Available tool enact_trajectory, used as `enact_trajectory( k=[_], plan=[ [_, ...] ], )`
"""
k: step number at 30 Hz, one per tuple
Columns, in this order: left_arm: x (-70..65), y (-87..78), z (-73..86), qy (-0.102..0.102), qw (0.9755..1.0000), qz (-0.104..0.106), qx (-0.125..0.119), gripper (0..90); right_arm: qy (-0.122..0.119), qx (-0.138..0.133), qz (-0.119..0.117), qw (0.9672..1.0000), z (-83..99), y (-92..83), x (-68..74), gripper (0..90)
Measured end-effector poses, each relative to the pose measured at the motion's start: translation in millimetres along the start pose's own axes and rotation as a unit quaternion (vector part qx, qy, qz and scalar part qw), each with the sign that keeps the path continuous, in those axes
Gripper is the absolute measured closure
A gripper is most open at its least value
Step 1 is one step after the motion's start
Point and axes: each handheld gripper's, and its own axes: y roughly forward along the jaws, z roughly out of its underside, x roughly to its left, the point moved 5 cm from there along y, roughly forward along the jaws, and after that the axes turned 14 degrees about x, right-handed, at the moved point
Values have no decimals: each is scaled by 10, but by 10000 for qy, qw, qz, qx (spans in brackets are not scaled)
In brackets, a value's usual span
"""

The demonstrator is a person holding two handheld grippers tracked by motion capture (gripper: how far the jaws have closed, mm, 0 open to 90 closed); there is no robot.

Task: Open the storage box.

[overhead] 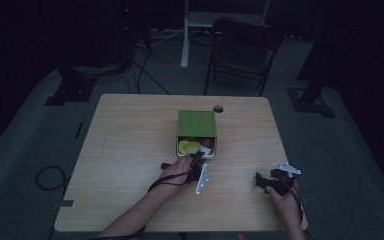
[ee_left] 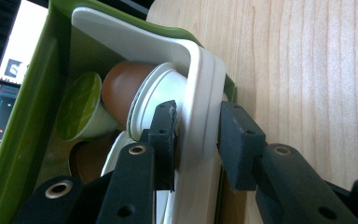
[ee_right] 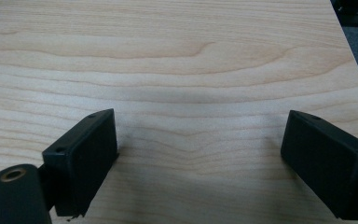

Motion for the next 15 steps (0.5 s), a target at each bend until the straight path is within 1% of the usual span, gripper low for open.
enact_trajectory(
  k=[2, 6, 11, 15],
  plan=[
    [-2, -3, 0, 81, 10000, -26, 21, 690, 2, 0, 0, 10000, 0, 0, 0, 102],
    [-3, -5, 4, 121, 9999, -44, 14, 694, 0, 0, -1, 10000, 0, 0, 0, 102],
    [-6, -16, 1, 287, 9996, -86, 15, 704, 1, 1, -1, 10000, 0, 0, 0, 102],
    [-6, -33, -2, 340, 9994, -66, 8, 708, 2, -1, -1, 10000, 0, 0, 0, 102]
  ],
)
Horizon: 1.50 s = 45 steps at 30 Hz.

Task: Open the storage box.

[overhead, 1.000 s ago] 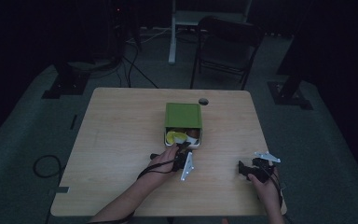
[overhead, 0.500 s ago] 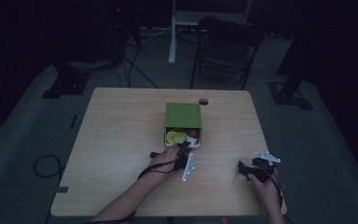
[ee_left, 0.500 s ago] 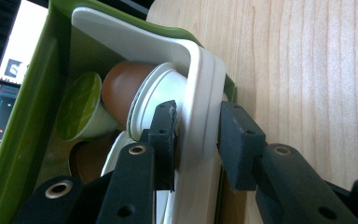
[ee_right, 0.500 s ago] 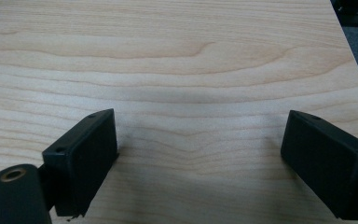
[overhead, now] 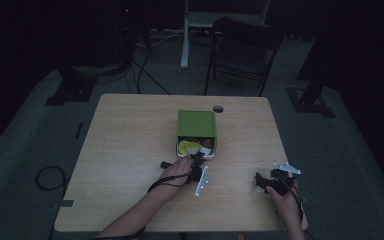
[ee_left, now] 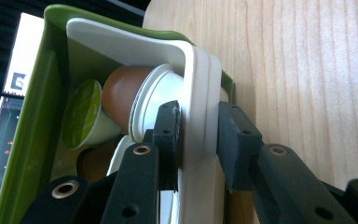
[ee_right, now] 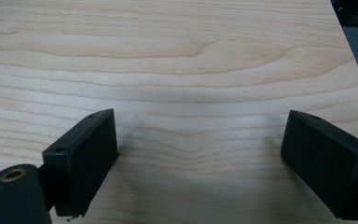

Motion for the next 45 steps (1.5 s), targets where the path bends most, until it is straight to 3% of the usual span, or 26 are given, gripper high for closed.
enact_trajectory(
  k=[26, 45],
  plan=[
    [-140, -274, -78, 205, 9997, 47, -110, 725, -2, 1, 2, 10000, 0, 0, 0, 102],
    [-323, -513, -139, 94, 9992, 230, -317, 734, -3, 1, 2, 10000, 0, 0, 0, 102]
  ],
)
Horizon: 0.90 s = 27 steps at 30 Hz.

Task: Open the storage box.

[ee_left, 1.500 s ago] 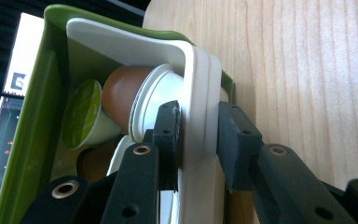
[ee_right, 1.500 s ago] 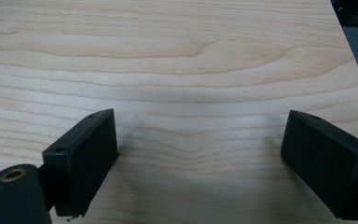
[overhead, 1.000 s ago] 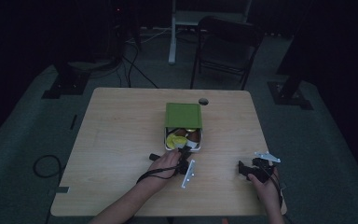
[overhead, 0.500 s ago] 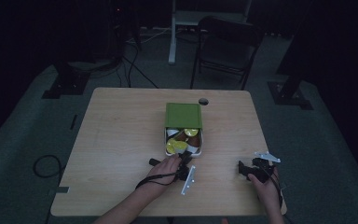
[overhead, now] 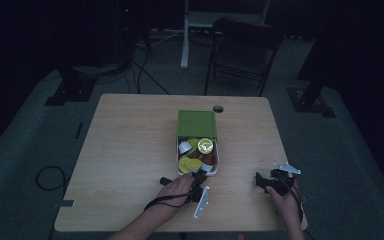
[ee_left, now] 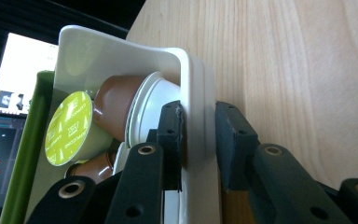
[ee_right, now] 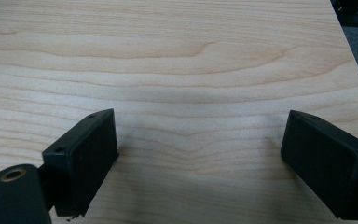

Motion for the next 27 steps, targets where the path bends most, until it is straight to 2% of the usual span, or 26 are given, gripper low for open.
enact_trajectory(
  k=[10, 13, 27],
  plan=[
    [-33, -89, 1, 33, 10000, 49, -24, 733, 1, 0, 0, 10000, 0, 0, 0, 102],
    [-46, -120, 5, -32, 9999, 87, -40, 732, -1, 1, 0, 10000, 0, 0, 0, 102],
    [-87, -212, 15, -24, 9998, 164, -85, 730, -1, -1, 1, 10000, 0, 0, 0, 102]
  ],
)
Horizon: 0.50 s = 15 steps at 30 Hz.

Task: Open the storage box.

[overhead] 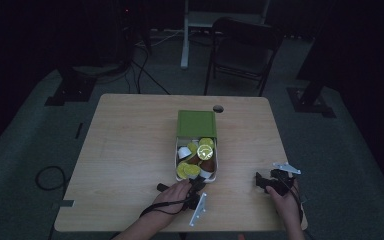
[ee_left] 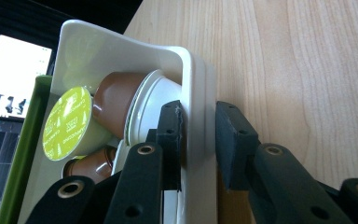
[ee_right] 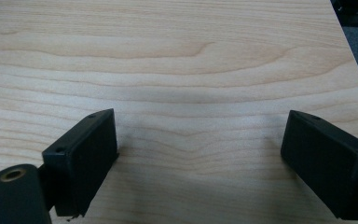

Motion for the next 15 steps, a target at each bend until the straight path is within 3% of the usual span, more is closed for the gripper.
enact_trajectory(
  k=[15],
  plan=[
    [-31, -54, -6, -45, 9999, 67, -68, 729, 0, 0, -1, 10000, 0, 0, 0, 102]
  ],
)
